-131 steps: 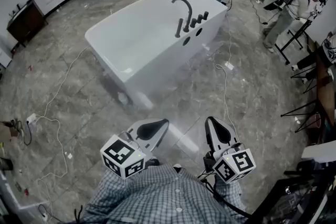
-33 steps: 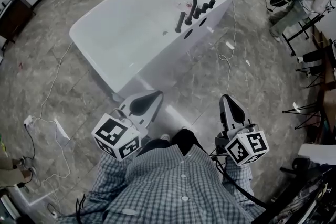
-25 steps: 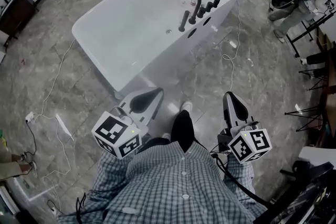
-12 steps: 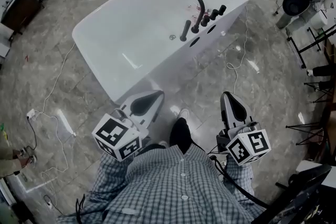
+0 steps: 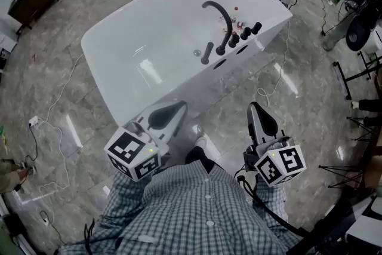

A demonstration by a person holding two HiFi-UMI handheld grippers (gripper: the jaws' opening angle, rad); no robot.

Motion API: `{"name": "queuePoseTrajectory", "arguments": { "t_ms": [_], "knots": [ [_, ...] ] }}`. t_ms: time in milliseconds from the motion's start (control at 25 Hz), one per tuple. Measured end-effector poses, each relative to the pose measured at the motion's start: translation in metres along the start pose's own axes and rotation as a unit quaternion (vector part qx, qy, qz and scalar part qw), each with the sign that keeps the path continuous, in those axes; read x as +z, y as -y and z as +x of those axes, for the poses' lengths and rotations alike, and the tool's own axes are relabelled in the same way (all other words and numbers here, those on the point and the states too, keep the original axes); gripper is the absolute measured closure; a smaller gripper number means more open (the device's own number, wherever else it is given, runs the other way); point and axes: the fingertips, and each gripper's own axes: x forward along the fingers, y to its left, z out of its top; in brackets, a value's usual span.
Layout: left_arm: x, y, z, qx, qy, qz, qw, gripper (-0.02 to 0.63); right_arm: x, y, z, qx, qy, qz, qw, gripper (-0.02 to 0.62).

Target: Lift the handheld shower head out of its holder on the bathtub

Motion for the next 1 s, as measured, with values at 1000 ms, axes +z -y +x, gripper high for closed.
{"name": "queuePoseTrajectory", "arguments": {
  "t_ms": [1000],
  "knots": [
    [0.023,-0.083,0.108,-0.025,-0.03,0.005,0.9992,0.607,0.009,0.075,0.098,-0.03,-0.018,0.018,0.999,0.577]
  ]
}}
